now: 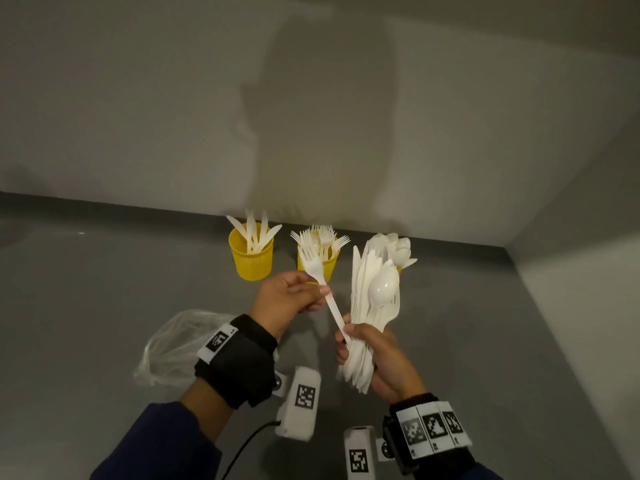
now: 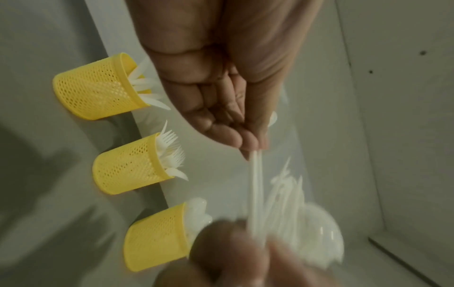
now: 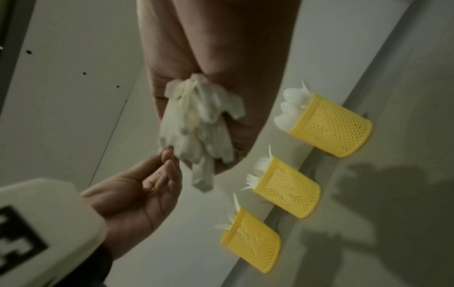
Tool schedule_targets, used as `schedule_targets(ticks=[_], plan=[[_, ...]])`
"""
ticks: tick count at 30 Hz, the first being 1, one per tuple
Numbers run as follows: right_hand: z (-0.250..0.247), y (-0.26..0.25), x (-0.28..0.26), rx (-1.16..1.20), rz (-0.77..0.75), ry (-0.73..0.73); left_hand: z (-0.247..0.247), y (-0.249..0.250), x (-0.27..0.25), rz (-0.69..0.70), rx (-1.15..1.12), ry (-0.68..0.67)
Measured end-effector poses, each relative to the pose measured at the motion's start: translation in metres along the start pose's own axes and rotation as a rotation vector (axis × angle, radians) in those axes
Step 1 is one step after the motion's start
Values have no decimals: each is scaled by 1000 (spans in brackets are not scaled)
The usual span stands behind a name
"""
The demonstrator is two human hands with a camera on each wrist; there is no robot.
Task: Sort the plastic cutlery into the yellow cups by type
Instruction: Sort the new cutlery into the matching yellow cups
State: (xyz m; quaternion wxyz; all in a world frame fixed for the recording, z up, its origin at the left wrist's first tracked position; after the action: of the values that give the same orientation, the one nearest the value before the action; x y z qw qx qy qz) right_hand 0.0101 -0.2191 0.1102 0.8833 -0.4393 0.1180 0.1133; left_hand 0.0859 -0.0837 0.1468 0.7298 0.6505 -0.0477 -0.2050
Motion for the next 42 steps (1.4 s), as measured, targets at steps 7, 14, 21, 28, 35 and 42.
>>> schedule_targets(ticks=[7,14,21,28,35,42], plan=[[-18,-30,12,32,-31,42,-14,29,76,118,-1,295],[-28,-49,28,-25,19,-45,-4,3,142,37,454,338],[-37,-47,40,-78,33,-23,-5,-17,147,-10,831,365],[-32,-40,47,-129,-33,89,32,1,81,133,341,177],[-12,-32,49,-155,-130,48,41,-11,50,109,243,-20],[0,-25,47,-178,-80,-115,22,-6,45,25,158,-77]])
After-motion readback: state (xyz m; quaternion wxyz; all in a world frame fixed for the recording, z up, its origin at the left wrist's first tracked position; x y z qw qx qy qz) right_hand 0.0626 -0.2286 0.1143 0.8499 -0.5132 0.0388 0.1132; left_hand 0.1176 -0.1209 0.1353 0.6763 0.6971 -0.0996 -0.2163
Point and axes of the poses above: each hand's wrist, its own x-axis towards the middle knuckle, its own z-axis out of the palm, y = z × x, the point moved 2 cm from there along x, towards the middle knuckle, and after that the axes turned 6 degrees about -y, right-handed, at the moved point
